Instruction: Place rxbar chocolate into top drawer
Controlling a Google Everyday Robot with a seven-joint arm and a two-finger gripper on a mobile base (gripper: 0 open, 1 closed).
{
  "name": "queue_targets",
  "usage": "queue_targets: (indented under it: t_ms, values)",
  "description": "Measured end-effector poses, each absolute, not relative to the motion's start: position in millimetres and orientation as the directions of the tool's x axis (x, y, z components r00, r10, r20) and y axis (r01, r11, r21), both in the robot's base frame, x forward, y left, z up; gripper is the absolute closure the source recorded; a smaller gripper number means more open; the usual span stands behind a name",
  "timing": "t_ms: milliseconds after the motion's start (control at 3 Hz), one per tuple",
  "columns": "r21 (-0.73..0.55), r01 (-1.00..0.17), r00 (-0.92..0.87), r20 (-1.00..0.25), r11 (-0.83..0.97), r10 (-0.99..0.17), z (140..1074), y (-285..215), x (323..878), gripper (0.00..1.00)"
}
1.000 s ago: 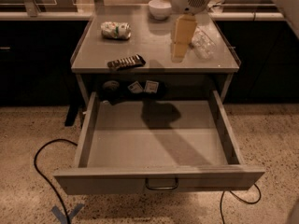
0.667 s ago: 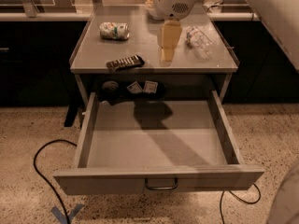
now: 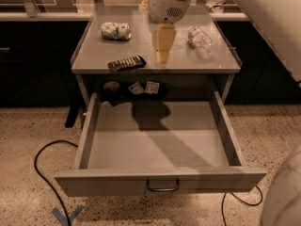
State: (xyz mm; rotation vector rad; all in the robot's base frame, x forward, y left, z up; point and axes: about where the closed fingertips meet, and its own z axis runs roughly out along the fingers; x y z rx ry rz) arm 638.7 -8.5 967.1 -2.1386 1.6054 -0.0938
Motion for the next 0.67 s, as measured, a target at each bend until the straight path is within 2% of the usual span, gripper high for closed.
queue_targets:
  t_ms: [667]
  values:
    - [-0.370, -0.858, 0.456, -0.229, -0.356, -0.860, 929, 58, 680, 0.00]
